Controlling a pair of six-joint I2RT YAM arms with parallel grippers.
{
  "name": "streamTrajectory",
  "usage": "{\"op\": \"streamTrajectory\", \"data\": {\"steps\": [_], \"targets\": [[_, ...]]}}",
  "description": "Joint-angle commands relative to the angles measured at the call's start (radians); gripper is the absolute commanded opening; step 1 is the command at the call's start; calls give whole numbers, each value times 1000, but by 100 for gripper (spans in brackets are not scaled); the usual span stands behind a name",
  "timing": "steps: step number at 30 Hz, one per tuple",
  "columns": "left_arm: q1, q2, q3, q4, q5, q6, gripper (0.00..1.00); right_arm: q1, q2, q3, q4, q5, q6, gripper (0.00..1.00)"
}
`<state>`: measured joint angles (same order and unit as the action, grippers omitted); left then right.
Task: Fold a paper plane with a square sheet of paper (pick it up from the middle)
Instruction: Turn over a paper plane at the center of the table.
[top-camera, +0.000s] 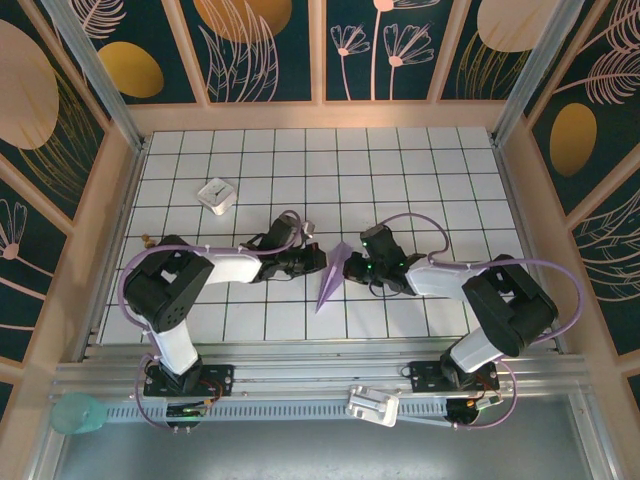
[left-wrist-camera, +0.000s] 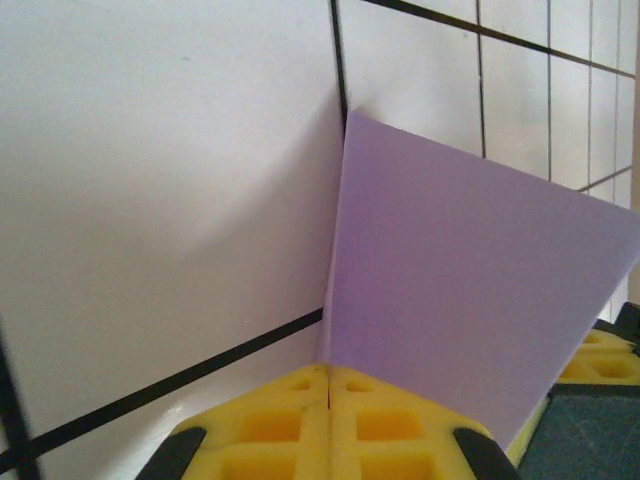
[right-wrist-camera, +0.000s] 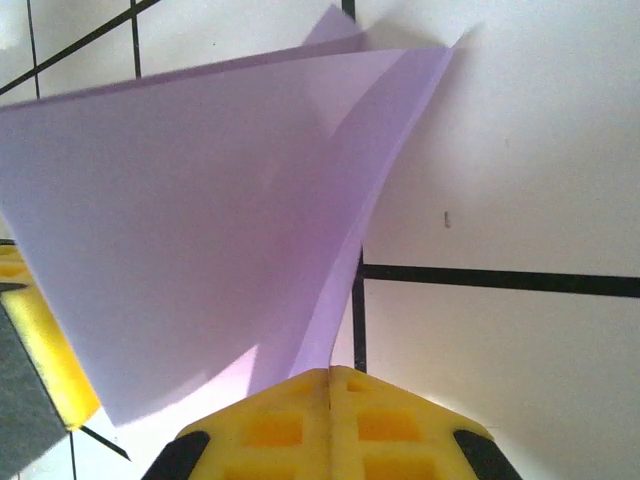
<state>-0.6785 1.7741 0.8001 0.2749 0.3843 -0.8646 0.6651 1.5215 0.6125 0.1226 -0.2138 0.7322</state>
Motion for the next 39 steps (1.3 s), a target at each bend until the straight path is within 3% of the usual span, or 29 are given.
{"op": "streamTrajectory", "data": {"steps": [1,9,22,31,39], "targets": [[11,-53,-31,16,-69,-22,1,-26,17,27,-37,-31,-64,0],[29,-127,-121,56,-166,-103,0,-99,31,59,-54,-103,-128,0],[31,-69,-120,150,-166,-158,3,-113,129,123,2,-159,-176,0],[31,-33,-129,184,-172,-180,19,-154,207,191,-13,-191,-224,11],[41,-54,-131,171,-181,-168,36,-180,166,196,-42,-197,-236,27]]}}
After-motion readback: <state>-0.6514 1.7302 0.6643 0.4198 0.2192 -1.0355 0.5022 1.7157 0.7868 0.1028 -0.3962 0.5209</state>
